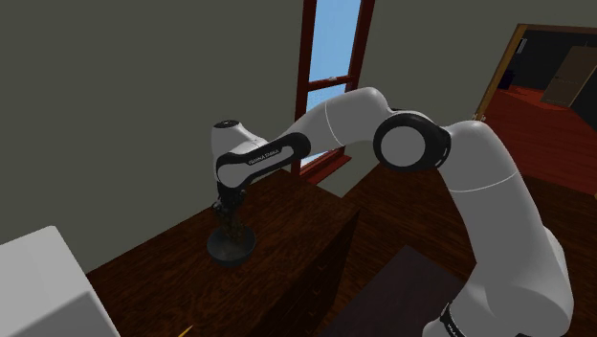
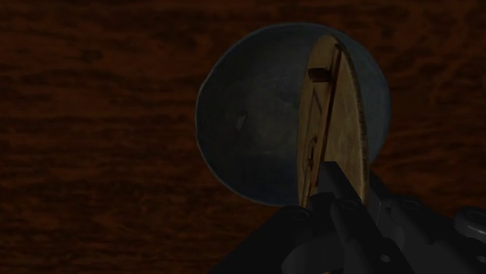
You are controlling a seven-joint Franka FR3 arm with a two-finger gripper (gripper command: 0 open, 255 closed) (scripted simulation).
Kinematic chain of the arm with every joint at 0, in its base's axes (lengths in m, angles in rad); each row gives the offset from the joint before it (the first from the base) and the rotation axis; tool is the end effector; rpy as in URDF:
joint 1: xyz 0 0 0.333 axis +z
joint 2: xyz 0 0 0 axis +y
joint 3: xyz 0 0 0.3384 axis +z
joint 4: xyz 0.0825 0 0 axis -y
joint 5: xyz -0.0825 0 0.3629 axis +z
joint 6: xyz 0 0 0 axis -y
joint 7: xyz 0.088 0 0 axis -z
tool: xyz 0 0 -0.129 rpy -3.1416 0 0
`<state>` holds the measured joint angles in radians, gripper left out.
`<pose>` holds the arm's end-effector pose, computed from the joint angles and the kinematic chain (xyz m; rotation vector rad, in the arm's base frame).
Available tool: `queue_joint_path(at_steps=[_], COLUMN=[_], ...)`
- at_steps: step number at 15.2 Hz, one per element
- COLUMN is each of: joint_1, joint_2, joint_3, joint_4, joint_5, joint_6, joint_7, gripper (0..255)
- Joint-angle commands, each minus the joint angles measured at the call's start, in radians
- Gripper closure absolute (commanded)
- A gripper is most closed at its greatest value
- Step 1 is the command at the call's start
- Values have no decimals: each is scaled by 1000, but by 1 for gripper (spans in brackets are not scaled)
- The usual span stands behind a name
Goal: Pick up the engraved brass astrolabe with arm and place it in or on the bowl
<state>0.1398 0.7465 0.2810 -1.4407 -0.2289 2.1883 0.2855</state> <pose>0.6810 0.2474 0.2684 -3.1156 -0.2983 -0.0487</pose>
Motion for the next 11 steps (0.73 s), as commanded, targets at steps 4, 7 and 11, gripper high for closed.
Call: queue_joint_path(at_steps=[4, 7, 11], joint_1=[0, 0, -8], joint_2=[0, 0, -68], joint_3=[0, 0, 14], joint_4=[0, 0, 17], joint_5=[0, 0, 19], joint_6=[0, 0, -84], joint_7=[0, 0, -10], gripper=[0, 0, 0])
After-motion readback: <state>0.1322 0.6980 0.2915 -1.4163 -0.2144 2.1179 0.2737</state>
